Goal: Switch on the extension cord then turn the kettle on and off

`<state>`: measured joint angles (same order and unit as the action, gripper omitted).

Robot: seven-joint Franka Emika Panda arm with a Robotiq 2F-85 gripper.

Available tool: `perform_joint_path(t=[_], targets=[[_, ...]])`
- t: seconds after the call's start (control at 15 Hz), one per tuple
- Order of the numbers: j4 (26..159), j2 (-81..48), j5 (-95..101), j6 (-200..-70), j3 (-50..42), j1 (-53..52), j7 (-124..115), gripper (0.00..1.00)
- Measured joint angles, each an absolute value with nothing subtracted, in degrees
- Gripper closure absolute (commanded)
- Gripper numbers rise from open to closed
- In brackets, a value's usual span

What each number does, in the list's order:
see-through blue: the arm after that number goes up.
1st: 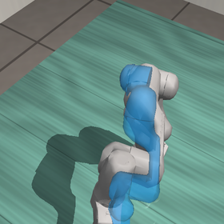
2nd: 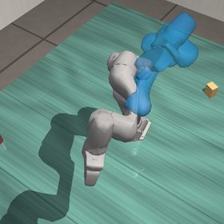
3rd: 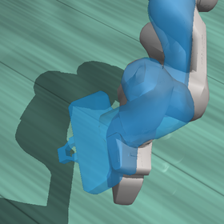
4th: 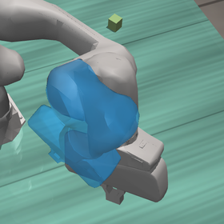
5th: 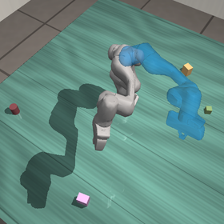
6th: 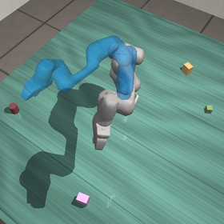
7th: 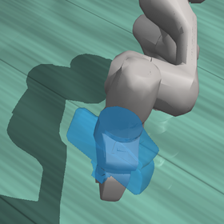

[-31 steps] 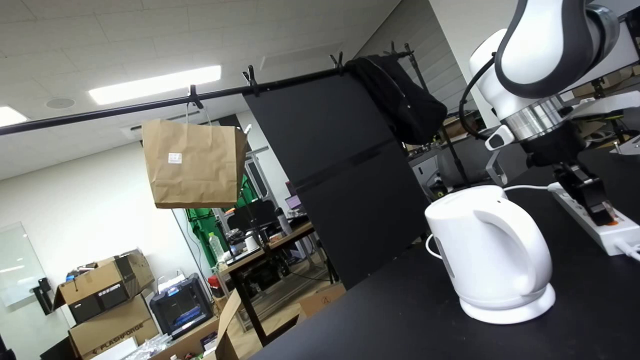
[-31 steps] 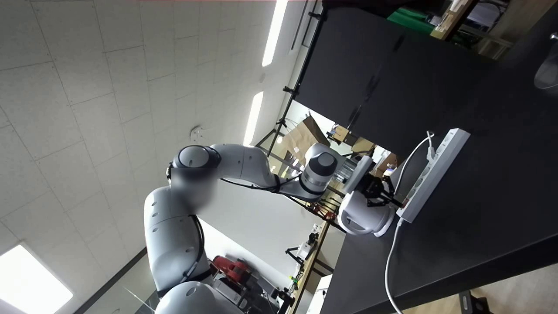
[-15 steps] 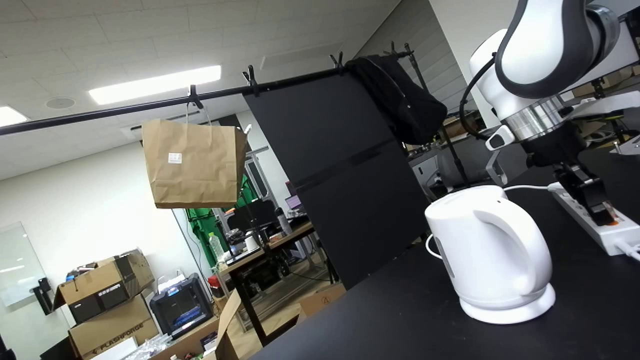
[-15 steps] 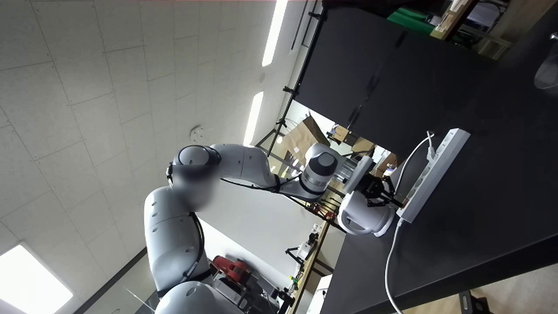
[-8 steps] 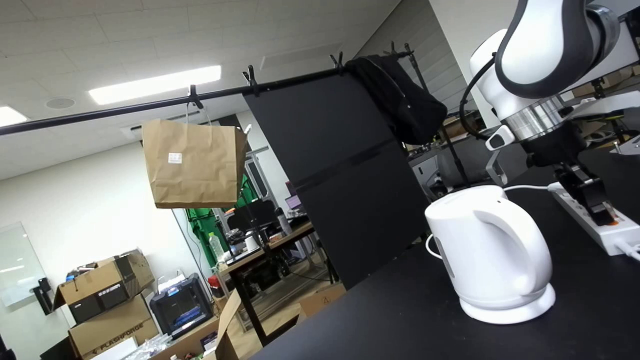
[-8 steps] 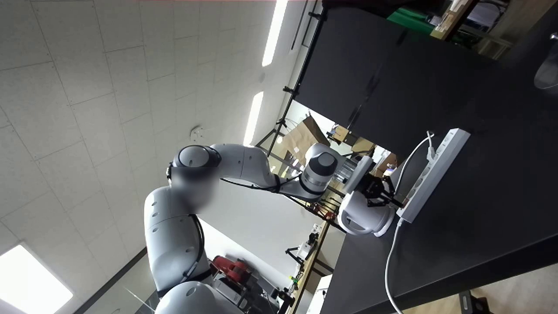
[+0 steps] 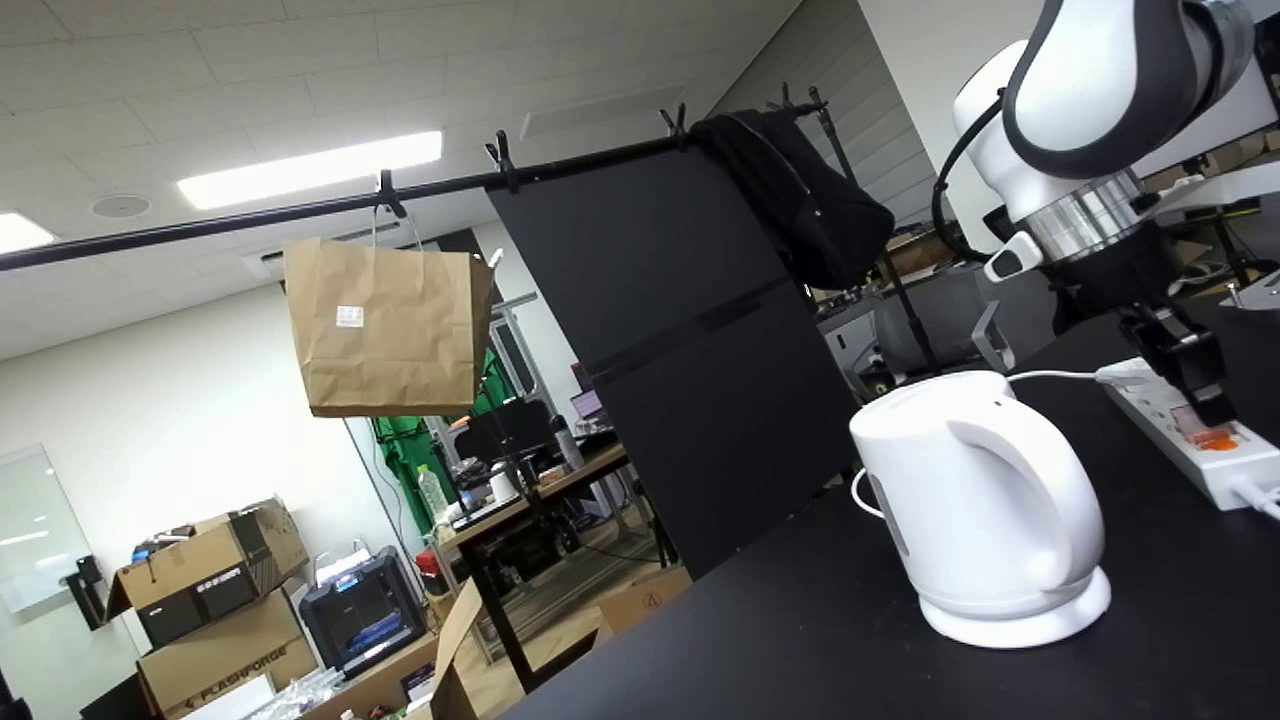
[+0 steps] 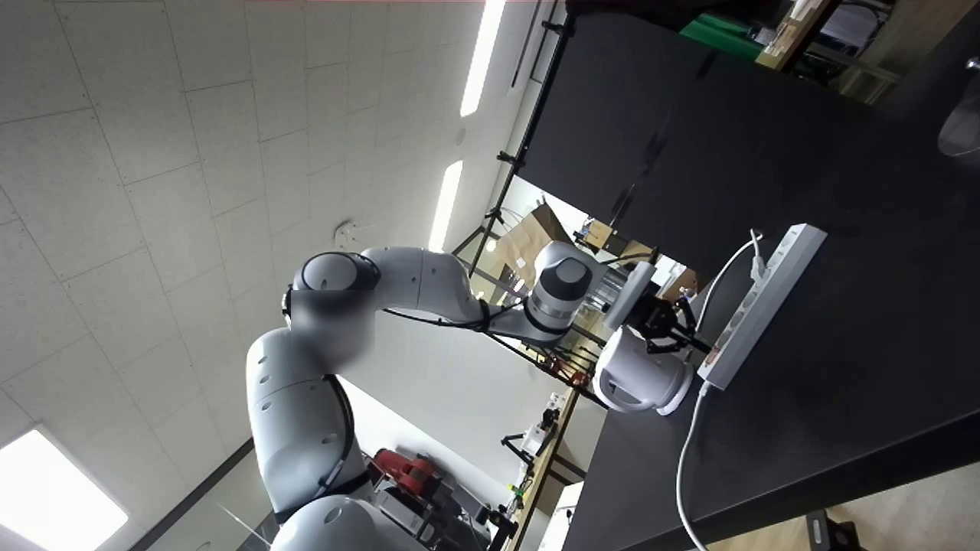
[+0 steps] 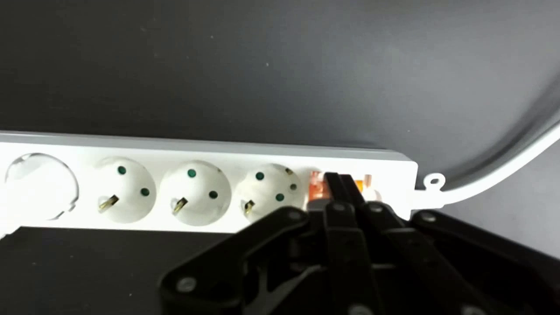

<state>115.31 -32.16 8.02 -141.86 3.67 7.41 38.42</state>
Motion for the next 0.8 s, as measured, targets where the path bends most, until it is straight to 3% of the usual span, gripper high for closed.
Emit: perform_joint_path(t=[0.8], targets=[[117.39, -29.70, 8.03, -141.77, 2.89, 9.49, 40.92, 1.00]])
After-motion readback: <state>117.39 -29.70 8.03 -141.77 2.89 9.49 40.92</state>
